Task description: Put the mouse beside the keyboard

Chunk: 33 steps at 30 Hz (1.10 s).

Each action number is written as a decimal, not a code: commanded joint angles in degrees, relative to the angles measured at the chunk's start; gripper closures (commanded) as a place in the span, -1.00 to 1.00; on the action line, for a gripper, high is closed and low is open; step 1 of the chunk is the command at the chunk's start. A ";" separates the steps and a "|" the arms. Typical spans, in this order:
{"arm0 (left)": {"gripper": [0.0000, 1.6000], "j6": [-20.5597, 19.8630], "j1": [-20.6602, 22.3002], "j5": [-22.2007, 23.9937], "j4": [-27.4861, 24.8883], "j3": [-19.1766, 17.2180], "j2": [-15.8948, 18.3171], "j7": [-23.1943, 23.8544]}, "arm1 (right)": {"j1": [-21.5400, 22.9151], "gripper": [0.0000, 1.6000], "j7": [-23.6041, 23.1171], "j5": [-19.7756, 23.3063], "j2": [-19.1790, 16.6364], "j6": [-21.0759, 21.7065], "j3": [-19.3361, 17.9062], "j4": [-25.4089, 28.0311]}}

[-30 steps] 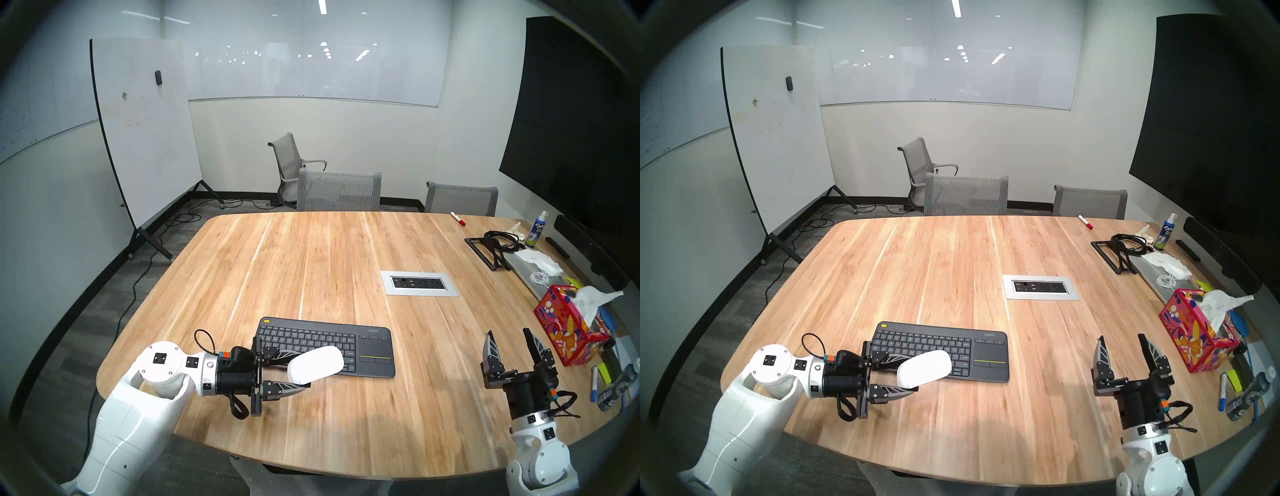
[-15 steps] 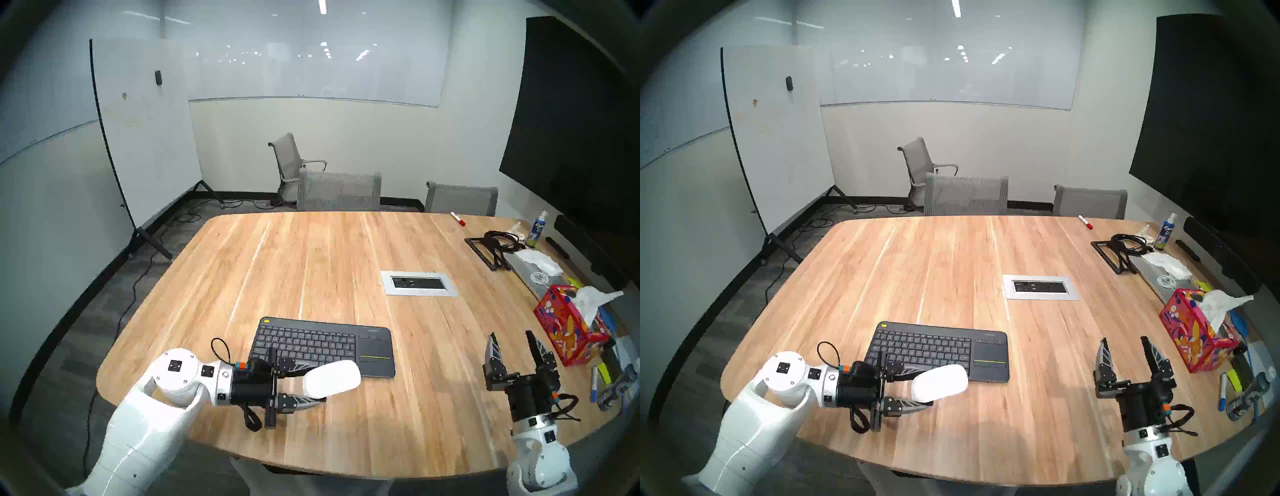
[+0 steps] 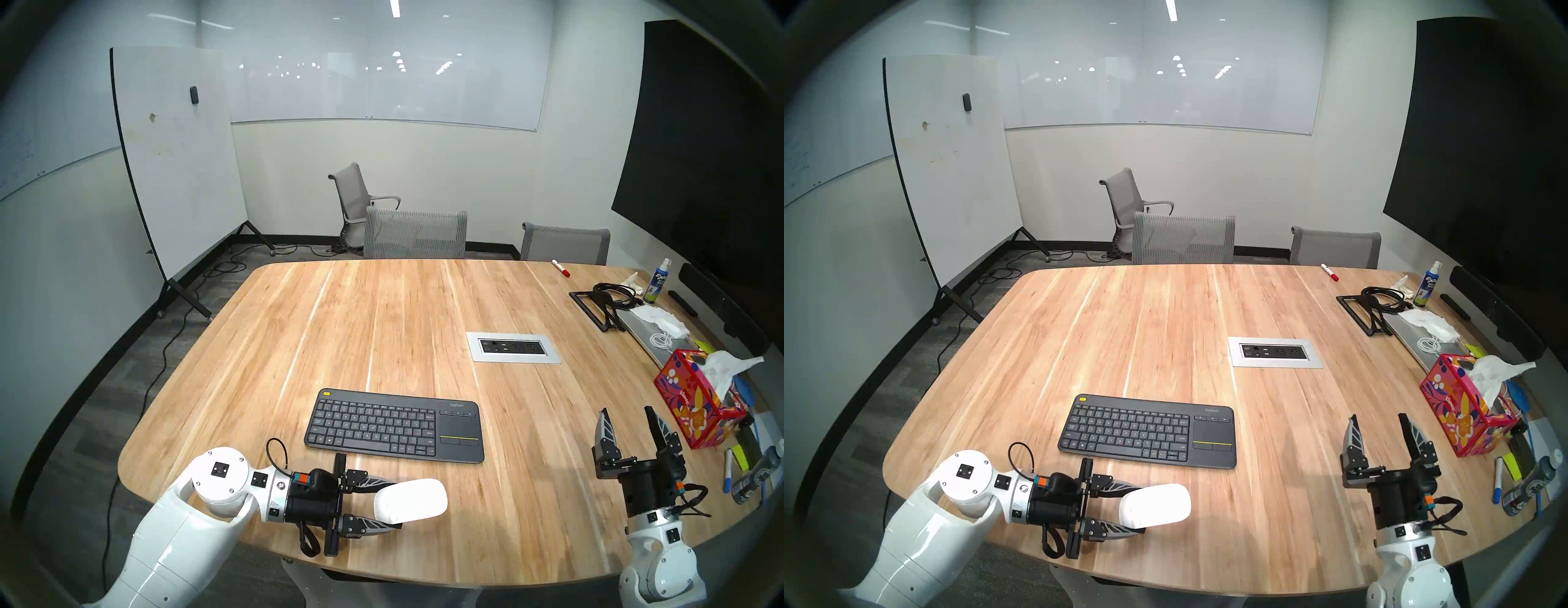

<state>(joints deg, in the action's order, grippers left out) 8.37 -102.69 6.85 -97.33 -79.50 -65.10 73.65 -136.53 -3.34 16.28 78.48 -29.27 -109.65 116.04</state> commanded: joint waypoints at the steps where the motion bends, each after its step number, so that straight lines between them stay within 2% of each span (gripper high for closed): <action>1: 1.00 0.19 1.06 -0.47 0.21 0.73 -0.73 -0.22 | 0.14 -1.00 0.04 0.60 -0.12 -0.51 -0.72 0.24; 16: 1.00 -0.52 1.65 -4.01 0.94 2.39 -0.60 -1.51 | 0.52 -1.00 -0.16 1.46 -0.06 -0.60 -1.07 -0.84; 17: 0.36 -0.54 1.81 -4.34 0.99 2.65 -0.53 -1.41 | 0.58 -1.00 -0.15 1.55 -0.06 -0.52 -1.09 -0.88; 18: 0.36 -0.54 1.81 -4.34 0.99 2.65 -0.53 -1.41 | 0.58 -1.00 -0.15 1.55 -0.06 -0.52 -1.09 -0.88; 19: -1.00 -0.57 1.77 -4.42 0.91 2.65 -0.53 -1.49 | 0.59 -1.00 -0.16 1.58 -0.08 -0.50 -1.10 -0.90; 21: -1.00 -1.80 1.53 -4.45 0.44 2.50 -0.57 -1.86 | 0.63 -1.00 -0.19 1.64 -0.10 -0.46 -1.10 -0.97; 26: -1.00 -1.76 1.48 -4.59 0.15 2.21 -0.74 -2.42 | 0.65 -1.00 -0.21 1.64 -0.07 -0.40 -0.98 -1.06; 33: -1.00 -3.26 1.04 -2.49 -1.99 -0.75 -0.64 -3.51 | 0.99 -1.00 -0.49 1.29 -0.25 -0.26 -0.31 -1.27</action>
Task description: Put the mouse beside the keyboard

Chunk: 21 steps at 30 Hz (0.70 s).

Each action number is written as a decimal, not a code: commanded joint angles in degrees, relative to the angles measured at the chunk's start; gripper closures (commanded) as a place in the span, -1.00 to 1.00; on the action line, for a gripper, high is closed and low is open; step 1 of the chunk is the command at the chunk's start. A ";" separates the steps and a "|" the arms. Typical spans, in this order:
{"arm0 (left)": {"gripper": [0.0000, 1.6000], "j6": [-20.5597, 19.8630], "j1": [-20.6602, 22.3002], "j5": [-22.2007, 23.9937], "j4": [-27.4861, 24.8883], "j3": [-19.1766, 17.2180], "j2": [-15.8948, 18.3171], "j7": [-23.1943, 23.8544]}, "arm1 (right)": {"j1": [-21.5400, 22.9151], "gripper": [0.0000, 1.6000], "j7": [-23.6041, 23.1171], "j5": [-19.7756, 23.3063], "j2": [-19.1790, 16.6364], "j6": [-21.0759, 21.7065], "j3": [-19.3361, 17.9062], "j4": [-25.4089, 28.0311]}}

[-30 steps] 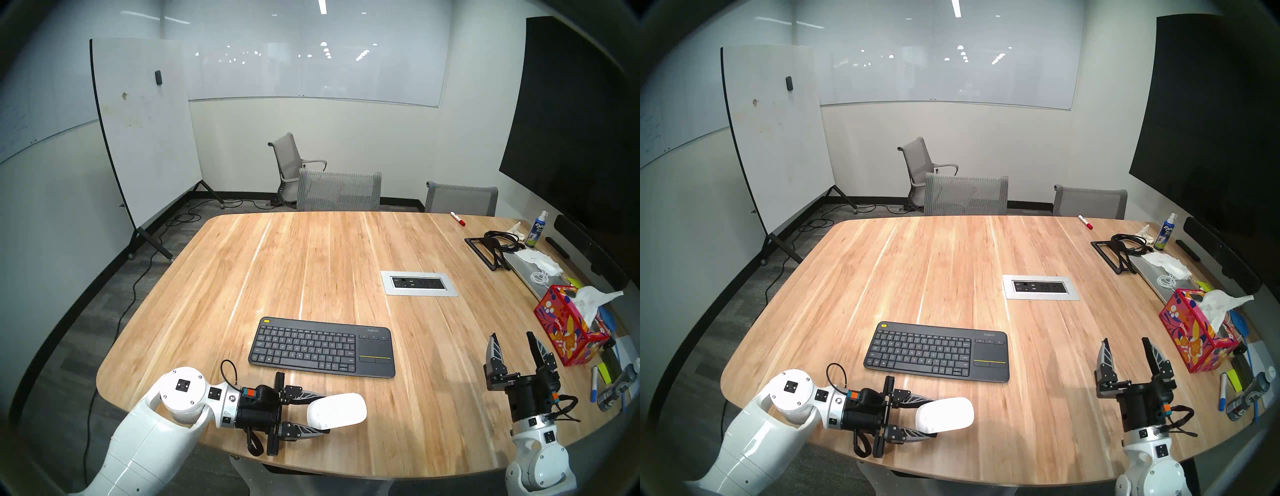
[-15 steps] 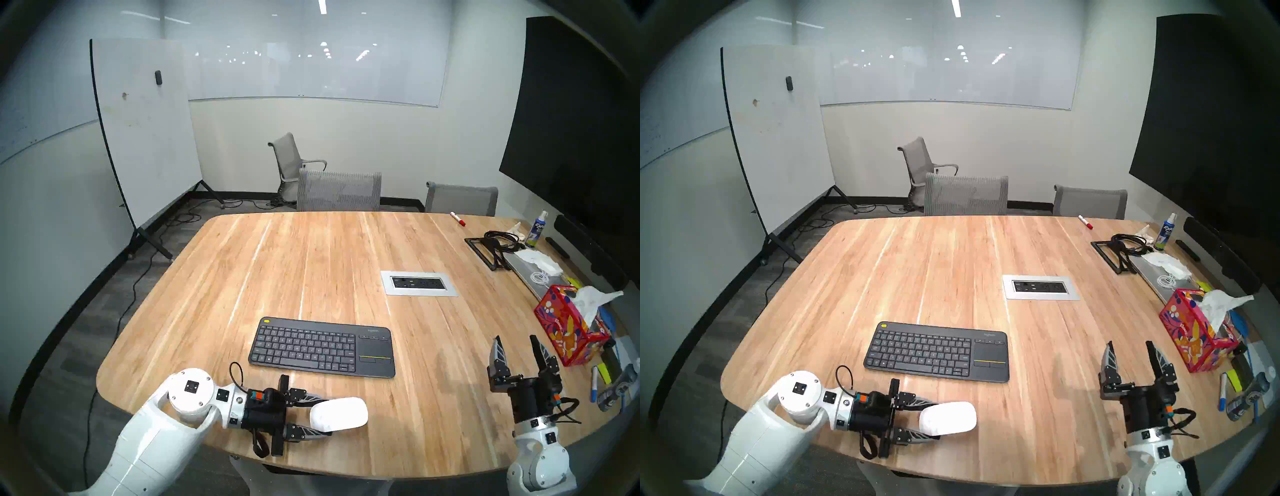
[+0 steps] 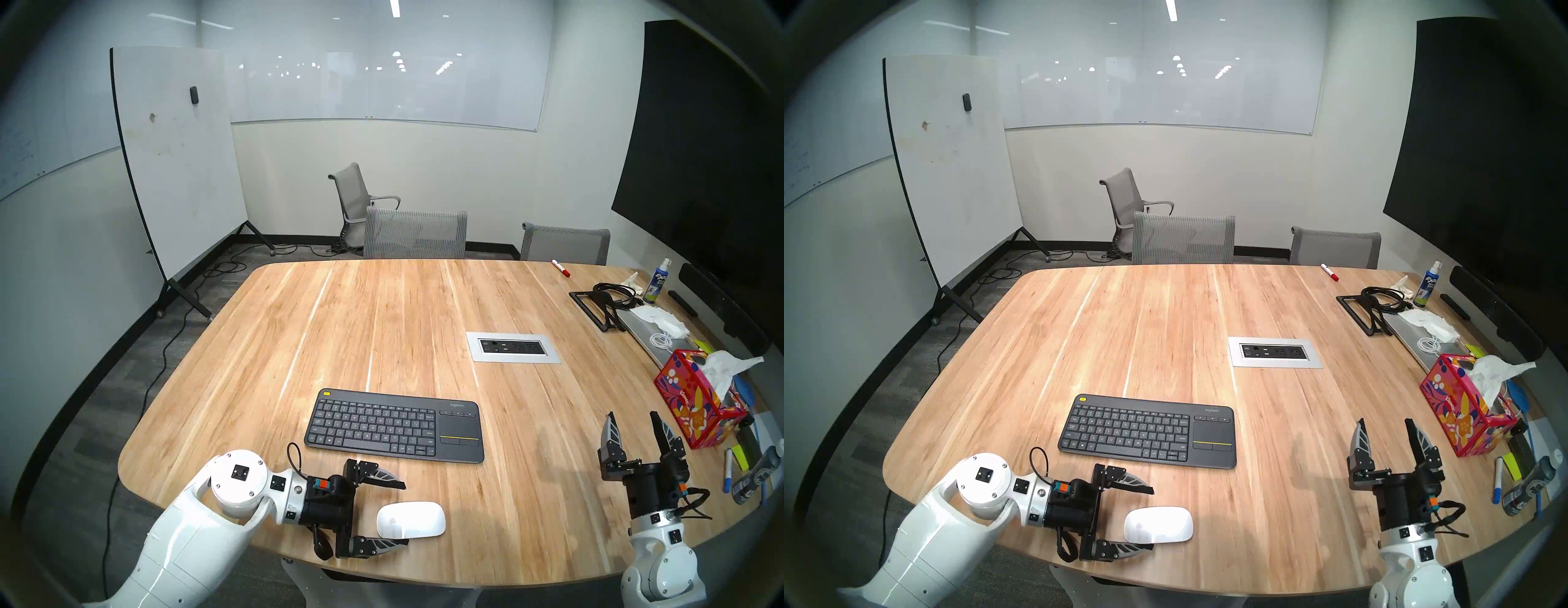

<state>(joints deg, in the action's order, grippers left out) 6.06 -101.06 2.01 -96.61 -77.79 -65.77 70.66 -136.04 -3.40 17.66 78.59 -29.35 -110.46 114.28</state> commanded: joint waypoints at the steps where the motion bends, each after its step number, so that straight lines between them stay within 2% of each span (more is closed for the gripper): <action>1: -1.00 -1.13 -0.71 2.80 -3.15 -3.04 0.26 -0.44 | 0.61 -1.00 -0.47 -0.15 -0.37 -0.10 0.71 0.55; 7: -1.00 -2.79 -2.08 5.68 -6.15 -7.94 0.45 -1.95 | 1.47 -1.00 -0.97 -0.65 -0.74 0.38 2.10 0.66; 13: -1.00 -3.40 -3.23 8.75 -8.42 -14.45 0.06 -4.93 | 2.70 -1.00 -1.59 -1.59 -1.10 1.02 4.27 1.34; 21: -1.00 -4.61 -4.69 11.51 -9.95 -22.44 -1.79 -11.08 | 4.09 -1.00 -1.65 -3.20 -0.94 2.33 6.26 2.10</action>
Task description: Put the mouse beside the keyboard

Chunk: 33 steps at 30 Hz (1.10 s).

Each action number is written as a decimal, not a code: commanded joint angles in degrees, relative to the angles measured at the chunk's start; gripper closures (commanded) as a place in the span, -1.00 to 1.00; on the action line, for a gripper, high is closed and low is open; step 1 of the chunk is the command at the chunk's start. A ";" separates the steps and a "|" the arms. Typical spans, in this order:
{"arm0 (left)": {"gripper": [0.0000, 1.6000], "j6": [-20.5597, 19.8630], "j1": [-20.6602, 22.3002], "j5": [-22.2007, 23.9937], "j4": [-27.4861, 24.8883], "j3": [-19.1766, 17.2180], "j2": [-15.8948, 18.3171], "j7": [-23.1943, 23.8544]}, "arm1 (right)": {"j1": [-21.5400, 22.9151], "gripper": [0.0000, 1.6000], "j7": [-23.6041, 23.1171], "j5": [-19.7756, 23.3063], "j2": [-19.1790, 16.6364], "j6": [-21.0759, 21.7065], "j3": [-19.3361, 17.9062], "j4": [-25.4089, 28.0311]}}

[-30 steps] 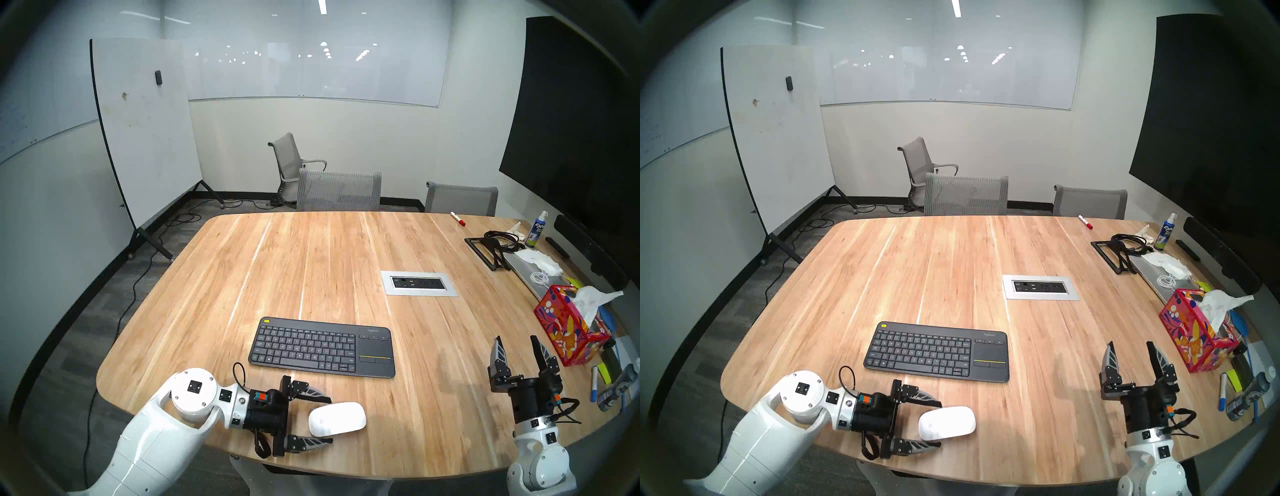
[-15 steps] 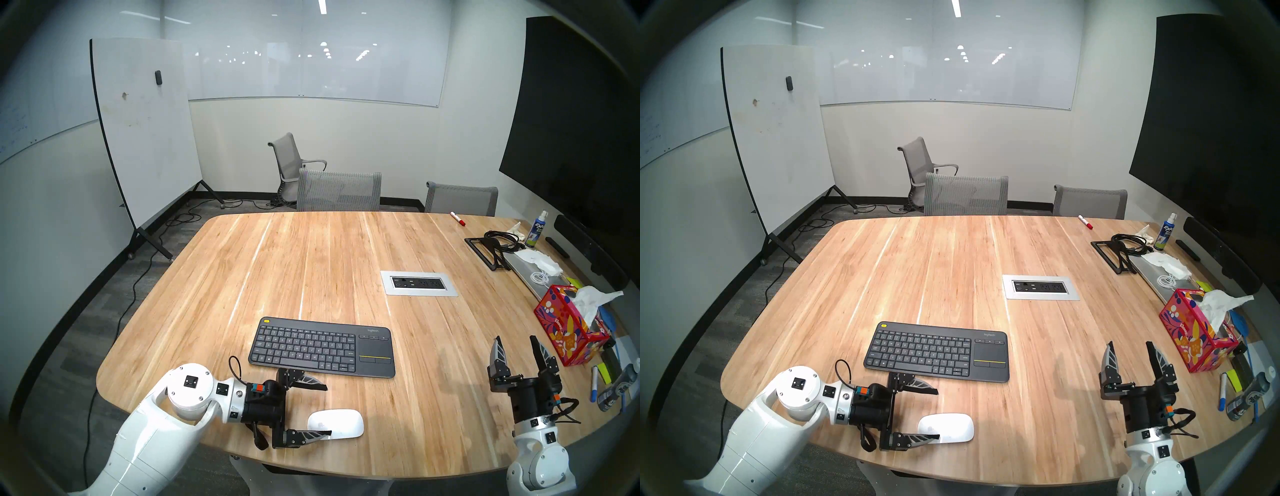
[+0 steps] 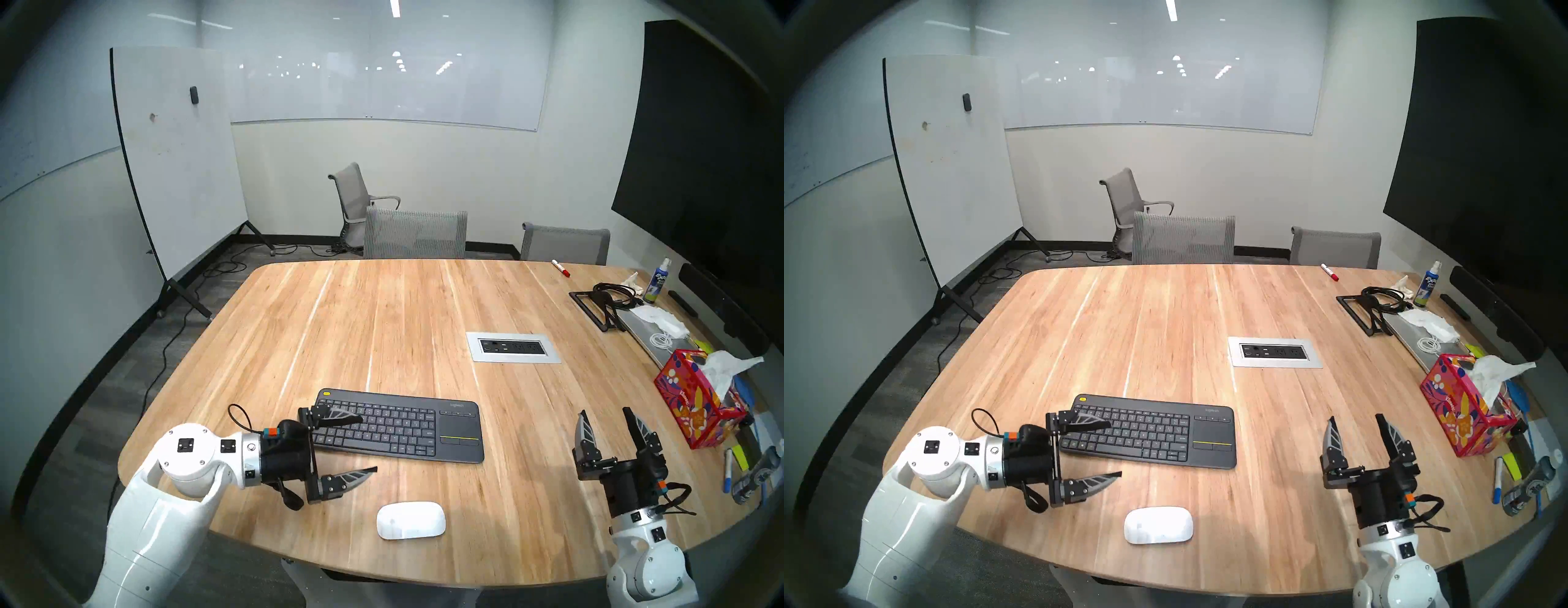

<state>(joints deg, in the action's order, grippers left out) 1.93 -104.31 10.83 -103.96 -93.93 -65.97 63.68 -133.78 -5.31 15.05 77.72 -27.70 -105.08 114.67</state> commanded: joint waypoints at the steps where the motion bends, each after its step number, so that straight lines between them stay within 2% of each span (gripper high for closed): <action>1: -1.00 -0.43 -1.58 2.80 -2.72 -6.93 -2.13 -5.07 | 2.05 -1.00 0.28 -0.81 -0.08 0.89 1.08 1.69; 5: -1.00 -1.16 -1.29 3.47 -3.51 -9.03 -5.51 -9.60 | 3.19 -1.00 0.48 -1.79 0.04 2.00 2.09 2.00; 15: -1.00 0.02 0.23 3.64 -4.88 -10.92 -12.64 -20.62 | 5.25 -1.00 0.82 -4.24 -0.04 4.16 4.72 3.70; 20: -1.00 1.26 -0.98 1.72 -6.77 -11.40 -16.19 -26.28 | 6.08 -1.00 0.86 -6.05 -0.37 5.30 6.37 4.52; 26: -1.00 1.92 -1.63 0.14 -7.73 -10.48 -17.21 -30.31 | 7.46 -1.00 0.29 -8.93 -1.39 6.27 8.45 4.72; 33: -1.00 2.15 -1.84 -0.65 -7.99 -10.07 -17.50 -31.62 | 8.85 -1.00 -1.16 -11.75 -2.64 6.19 10.51 3.52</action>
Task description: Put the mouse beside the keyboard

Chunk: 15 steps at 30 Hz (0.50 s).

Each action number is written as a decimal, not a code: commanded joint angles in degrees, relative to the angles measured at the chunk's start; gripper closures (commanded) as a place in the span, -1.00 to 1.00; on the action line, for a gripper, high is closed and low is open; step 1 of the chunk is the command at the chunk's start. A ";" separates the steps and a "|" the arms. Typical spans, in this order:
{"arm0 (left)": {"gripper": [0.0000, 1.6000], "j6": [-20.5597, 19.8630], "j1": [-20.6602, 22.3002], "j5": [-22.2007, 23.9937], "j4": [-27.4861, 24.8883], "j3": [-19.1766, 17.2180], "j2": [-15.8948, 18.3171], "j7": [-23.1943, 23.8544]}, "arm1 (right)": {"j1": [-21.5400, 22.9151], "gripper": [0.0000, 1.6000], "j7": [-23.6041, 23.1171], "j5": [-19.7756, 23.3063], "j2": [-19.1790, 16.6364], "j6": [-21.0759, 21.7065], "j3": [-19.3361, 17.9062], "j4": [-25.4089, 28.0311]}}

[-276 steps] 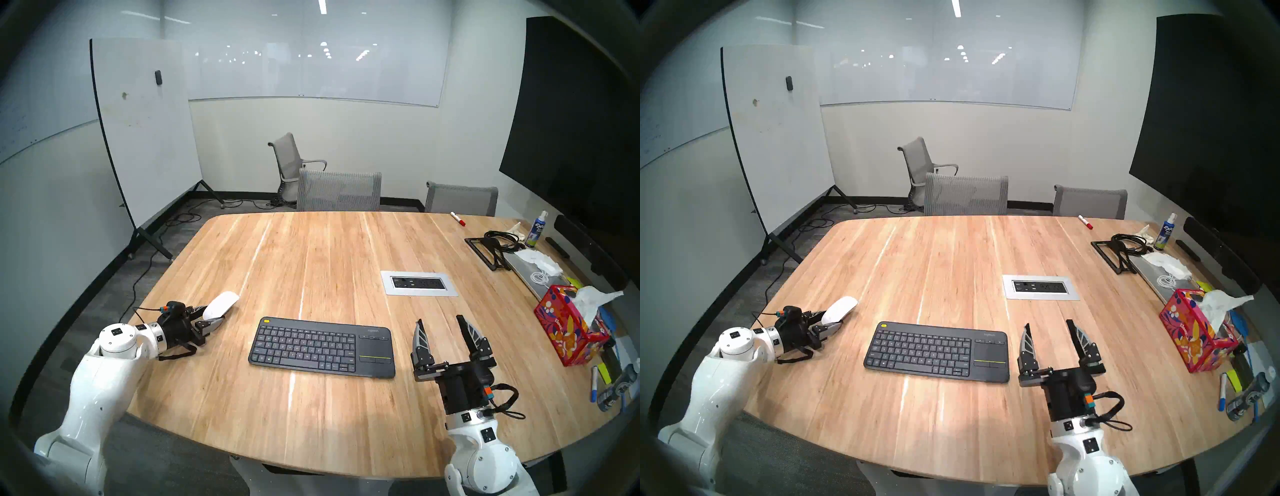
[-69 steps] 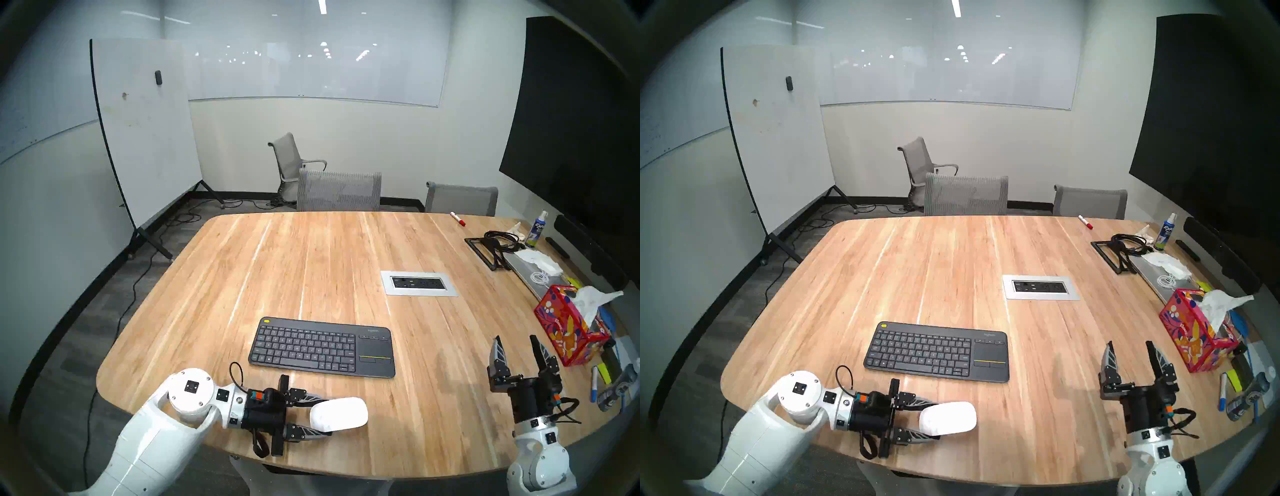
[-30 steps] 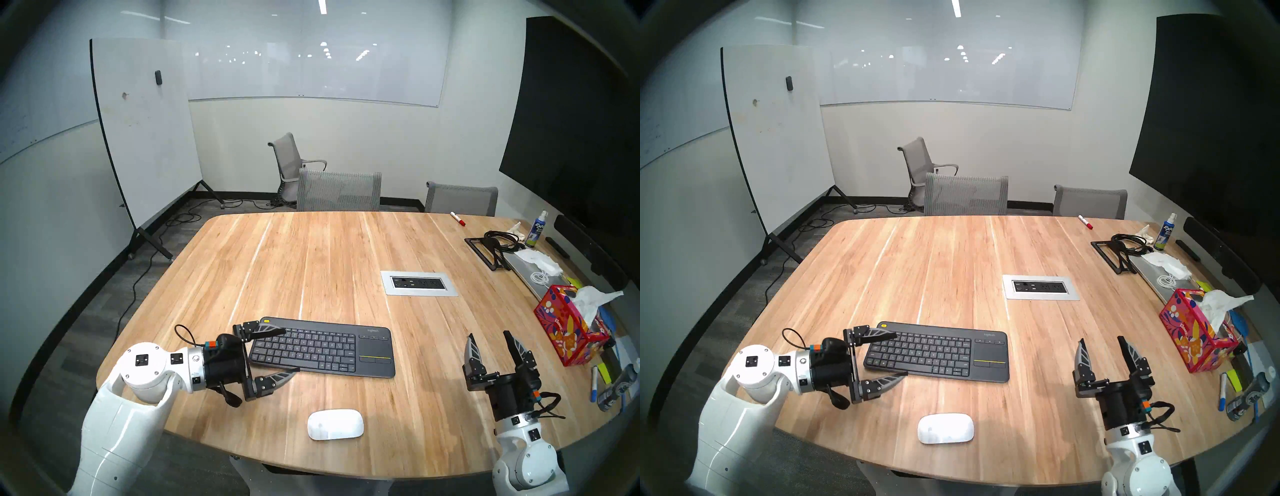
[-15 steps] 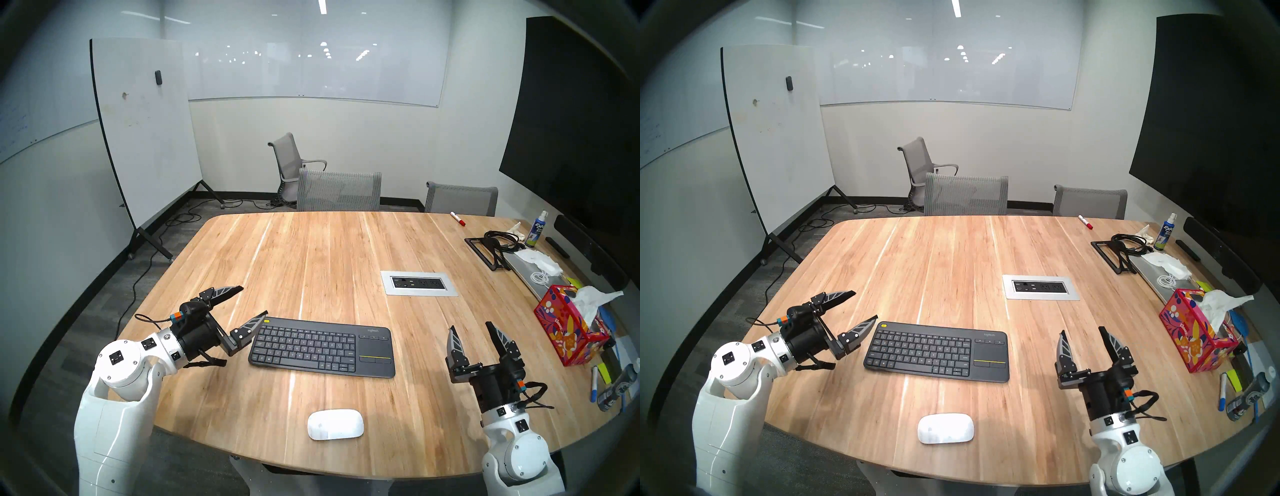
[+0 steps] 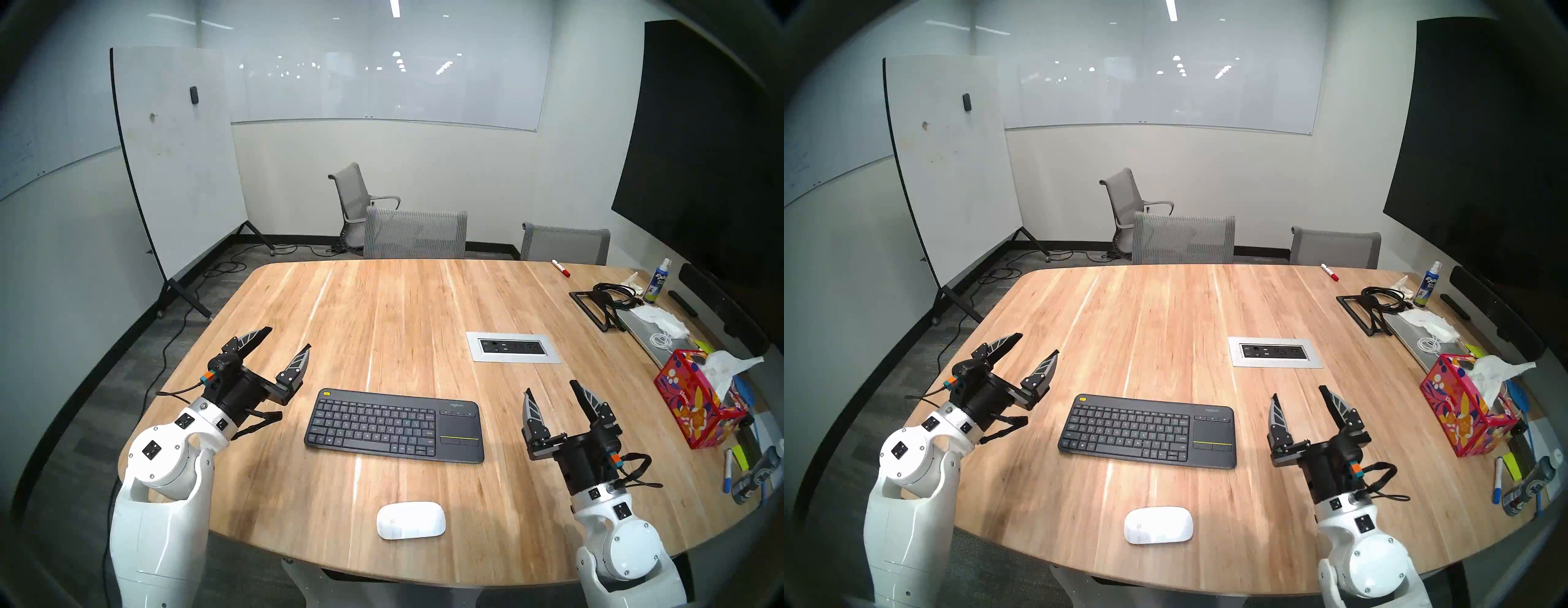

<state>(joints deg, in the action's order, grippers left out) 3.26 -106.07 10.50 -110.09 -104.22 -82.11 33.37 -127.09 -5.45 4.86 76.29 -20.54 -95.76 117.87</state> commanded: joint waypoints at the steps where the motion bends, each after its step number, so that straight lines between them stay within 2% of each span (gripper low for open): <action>1: -1.00 0.86 -0.13 -0.49 -1.91 0.29 -1.42 -1.55 | 3.01 -1.00 -1.76 -2.61 -1.88 -1.07 1.57 -0.45; 6: -1.00 0.90 -0.15 -0.67 -1.94 0.37 -1.47 -1.76 | 5.43 -1.00 -3.54 -3.67 -3.56 -1.04 1.88 -2.18; 9: -1.00 0.91 -0.16 -0.78 -1.94 0.41 -1.50 -1.88 | 7.01 -1.00 -7.21 -2.85 -6.75 -1.00 1.12 -3.20; 11: -1.00 0.92 -0.16 -0.81 -1.94 0.42 -1.51 -1.90 | 7.22 -1.00 -7.90 -2.74 -7.30 -0.99 0.79 -3.29; 15: -1.00 0.93 -0.15 -0.94 -1.94 0.43 -1.59 -1.98 | 7.54 -1.00 -12.88 0.10 -10.15 -0.85 -0.74 -2.94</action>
<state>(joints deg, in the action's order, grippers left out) 3.70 -106.57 9.15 -110.53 -103.57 -83.59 31.36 -122.13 -13.16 1.54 71.30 -21.00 -94.54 113.45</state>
